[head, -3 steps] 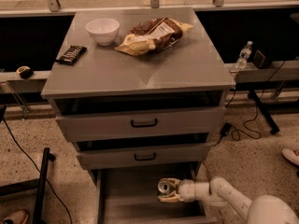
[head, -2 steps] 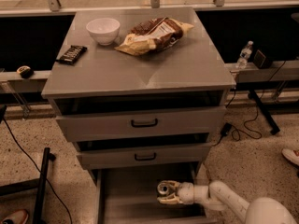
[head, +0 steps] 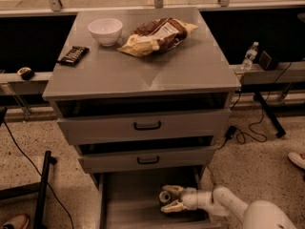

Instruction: Place green can into bottom drawer

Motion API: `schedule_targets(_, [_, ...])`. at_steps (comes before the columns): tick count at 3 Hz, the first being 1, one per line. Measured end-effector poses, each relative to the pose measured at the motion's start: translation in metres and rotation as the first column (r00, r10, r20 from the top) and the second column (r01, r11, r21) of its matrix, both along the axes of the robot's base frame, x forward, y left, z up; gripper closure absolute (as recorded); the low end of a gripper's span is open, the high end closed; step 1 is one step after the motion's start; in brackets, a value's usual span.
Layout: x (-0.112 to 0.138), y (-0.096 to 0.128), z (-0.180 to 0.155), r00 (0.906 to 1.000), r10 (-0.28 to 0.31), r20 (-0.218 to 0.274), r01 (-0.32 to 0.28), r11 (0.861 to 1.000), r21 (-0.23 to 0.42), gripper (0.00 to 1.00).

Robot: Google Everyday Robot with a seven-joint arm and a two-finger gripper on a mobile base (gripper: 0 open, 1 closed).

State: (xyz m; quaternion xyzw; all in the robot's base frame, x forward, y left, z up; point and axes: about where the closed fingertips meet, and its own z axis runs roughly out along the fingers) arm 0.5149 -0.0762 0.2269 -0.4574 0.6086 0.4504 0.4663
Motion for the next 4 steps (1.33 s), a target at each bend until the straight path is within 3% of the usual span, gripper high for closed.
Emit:
schedule_targets(3, [-0.002,-0.002,0.007,0.9999,0.009,0.014,-0.009,1.000,-0.020,0.00])
schedule_targets(4, [-0.011,-0.032,0.027,0.9988,0.015,0.047,-0.011,0.996,-0.089,0.00])
